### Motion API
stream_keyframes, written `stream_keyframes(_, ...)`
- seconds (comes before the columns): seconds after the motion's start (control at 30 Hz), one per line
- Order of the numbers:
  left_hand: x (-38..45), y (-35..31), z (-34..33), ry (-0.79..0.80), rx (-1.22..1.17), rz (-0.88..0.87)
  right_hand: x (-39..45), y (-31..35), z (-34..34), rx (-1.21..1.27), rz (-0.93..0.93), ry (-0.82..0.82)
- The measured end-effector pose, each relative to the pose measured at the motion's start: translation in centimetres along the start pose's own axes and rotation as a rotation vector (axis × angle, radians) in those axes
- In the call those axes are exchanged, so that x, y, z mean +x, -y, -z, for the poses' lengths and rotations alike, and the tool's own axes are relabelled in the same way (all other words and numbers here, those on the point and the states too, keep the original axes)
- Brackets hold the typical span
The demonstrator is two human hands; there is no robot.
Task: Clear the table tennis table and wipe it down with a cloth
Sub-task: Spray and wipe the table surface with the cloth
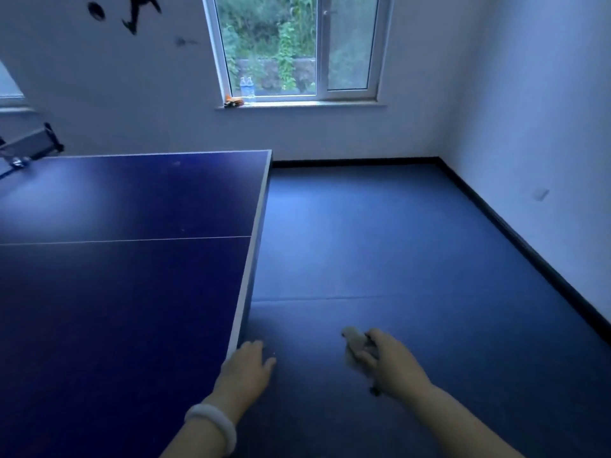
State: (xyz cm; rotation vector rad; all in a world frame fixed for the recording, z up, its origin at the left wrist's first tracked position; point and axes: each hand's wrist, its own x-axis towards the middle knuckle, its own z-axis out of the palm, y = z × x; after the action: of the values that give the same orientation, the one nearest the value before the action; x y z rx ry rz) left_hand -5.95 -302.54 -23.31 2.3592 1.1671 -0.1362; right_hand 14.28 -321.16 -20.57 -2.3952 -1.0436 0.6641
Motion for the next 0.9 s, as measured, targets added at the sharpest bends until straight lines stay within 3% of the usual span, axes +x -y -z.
stream_keyframes(0.17, 9.0, -1.5, 0.4, 0.031, -0.038, 0.072, 10.1, 0.3, 3.1, -0.085, 0.049, 0.072)
stream_keyframes(0.5, 24.4, -3.5, 6.7, -0.121, -0.086, 0.207, 29.6, 2.8, 6.9, -0.159, 0.156, 0.163)
stream_keyframes(0.7, 30.6, -3.1, 8.2, -0.219, -0.100, 0.433, 42.8, 6.1, 7.9, -0.167, 0.341, 0.325)
stream_keyframes(0.9, 32.3, -5.0, 8.5, -0.277, -0.165, 0.711, 53.1, 10.1, 8.8, -0.168, 0.502, 0.589)
